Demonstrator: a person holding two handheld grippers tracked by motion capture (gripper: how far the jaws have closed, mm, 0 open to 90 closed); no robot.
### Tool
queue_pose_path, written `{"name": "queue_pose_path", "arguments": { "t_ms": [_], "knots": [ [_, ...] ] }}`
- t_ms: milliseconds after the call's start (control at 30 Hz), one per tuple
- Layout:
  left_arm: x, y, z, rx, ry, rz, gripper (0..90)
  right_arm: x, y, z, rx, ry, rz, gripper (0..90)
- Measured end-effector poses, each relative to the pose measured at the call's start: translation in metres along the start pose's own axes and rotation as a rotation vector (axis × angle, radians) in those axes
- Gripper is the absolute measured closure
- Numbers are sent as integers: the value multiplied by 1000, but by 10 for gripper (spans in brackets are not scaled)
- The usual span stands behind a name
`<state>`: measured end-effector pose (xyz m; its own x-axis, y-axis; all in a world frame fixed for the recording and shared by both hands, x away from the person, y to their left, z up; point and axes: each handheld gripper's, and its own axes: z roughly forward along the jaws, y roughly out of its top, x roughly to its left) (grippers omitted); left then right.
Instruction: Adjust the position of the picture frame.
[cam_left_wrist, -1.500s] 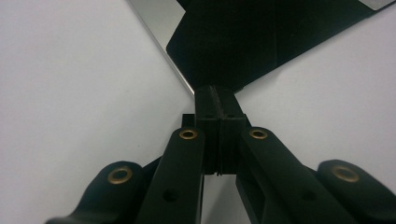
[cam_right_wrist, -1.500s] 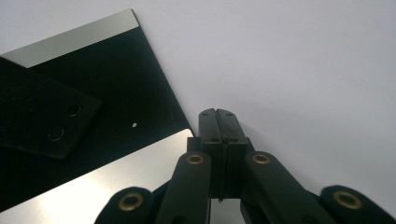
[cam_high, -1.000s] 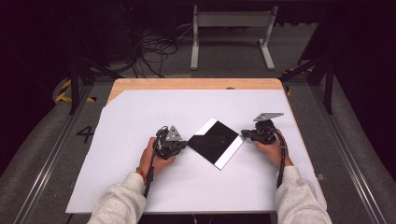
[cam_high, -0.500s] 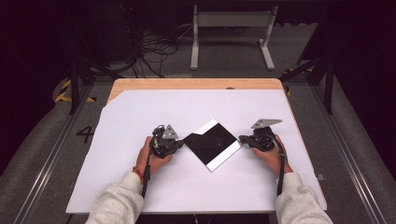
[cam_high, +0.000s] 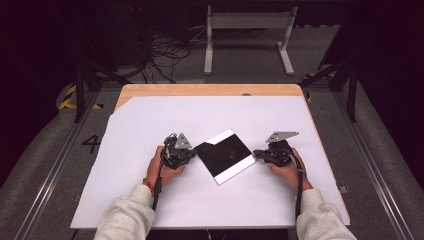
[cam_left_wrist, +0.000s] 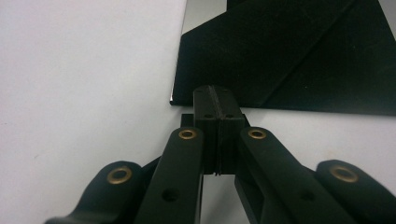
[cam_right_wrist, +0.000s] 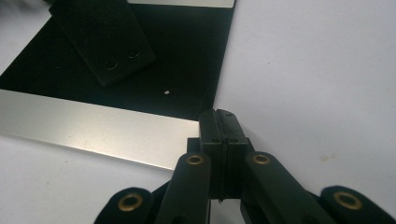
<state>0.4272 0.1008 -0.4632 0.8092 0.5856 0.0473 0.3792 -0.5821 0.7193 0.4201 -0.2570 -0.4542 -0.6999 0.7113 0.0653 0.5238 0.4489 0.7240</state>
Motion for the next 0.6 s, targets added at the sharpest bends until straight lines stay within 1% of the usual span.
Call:
{"name": "queue_pose_path", "arguments": {
  "t_ms": [67,133,167,200,300,400,500,600],
  "knots": [
    [1,0,0,-1,0,5,898,2,-2,-1,-2,18,0,900],
    [1,0,0,-1,2,3,897,4,-2,-1,0,18,-4,900],
    [3,0,0,-3,8,3,898,8,-2,-2,8,24,-21,900],
    [4,0,0,-3,9,-3,898,9,-2,-2,11,30,-29,900],
    [5,-1,0,-8,8,-15,897,13,-3,-2,15,36,-37,900],
    [5,-2,0,-7,2,-21,898,18,-3,-3,21,44,-49,900],
    [5,-2,-2,1,-19,-13,898,23,-4,-4,28,63,-62,900],
    [4,-5,-5,0,-32,-18,898,29,-5,-4,31,82,-69,900]
  ]
}}
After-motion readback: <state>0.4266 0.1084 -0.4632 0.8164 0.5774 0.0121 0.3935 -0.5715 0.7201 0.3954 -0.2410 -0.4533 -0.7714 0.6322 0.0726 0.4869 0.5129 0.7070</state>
